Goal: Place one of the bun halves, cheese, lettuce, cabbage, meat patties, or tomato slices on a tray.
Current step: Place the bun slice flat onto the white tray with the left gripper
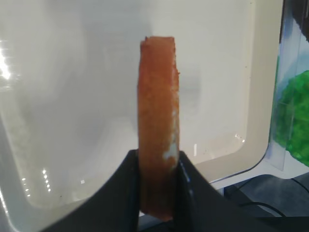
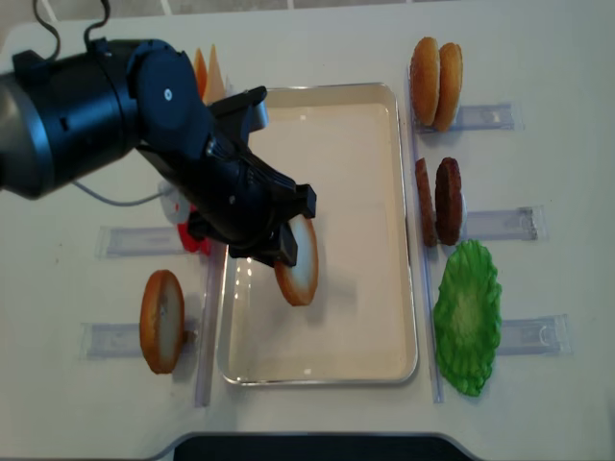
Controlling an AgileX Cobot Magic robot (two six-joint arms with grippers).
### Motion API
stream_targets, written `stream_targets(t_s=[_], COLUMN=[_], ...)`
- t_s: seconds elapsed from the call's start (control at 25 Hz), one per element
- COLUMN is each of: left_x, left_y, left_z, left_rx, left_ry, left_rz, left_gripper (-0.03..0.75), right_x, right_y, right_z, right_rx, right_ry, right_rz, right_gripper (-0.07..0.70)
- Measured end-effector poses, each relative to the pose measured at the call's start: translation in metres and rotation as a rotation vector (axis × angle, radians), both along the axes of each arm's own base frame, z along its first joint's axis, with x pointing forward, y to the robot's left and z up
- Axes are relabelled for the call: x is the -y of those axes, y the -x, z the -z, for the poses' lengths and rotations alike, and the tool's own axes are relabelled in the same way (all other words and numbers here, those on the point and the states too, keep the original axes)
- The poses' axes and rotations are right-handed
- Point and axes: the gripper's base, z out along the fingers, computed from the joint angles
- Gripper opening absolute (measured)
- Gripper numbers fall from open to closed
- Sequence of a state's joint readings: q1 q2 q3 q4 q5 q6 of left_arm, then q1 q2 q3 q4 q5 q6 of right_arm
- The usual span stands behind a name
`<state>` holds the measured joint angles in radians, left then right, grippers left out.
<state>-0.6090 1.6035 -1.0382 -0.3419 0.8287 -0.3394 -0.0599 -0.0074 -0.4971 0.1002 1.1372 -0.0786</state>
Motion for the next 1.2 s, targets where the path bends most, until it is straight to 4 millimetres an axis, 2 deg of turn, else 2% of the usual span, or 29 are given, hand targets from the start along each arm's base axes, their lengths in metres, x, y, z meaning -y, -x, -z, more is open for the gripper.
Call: stream_targets(t_s=[0.32, 0.76, 1.2], left_x=[0.012, 0.021, 0.023], left_y=[-0.005, -0.01, -0.011], left_z=[0.021, 0.037, 0.041], left_rx=[-0.056, -0.083, -0.094], left_ry=[0.05, 0.095, 0.099], left_rz=[0.031, 0.039, 0.041], left_gripper=[0.13, 0.13, 0.132], right_x=[0.0, 0.0, 0.0], right_y=[0.0, 0.0, 0.0], right_z=[0.0, 0.0, 0.0], right_rx=[0.0, 0.0, 0.0], right_ry=[0.0, 0.0, 0.0], right_rz=[0.0, 0.0, 0.0], right_gripper=[0.54, 0.54, 0.54])
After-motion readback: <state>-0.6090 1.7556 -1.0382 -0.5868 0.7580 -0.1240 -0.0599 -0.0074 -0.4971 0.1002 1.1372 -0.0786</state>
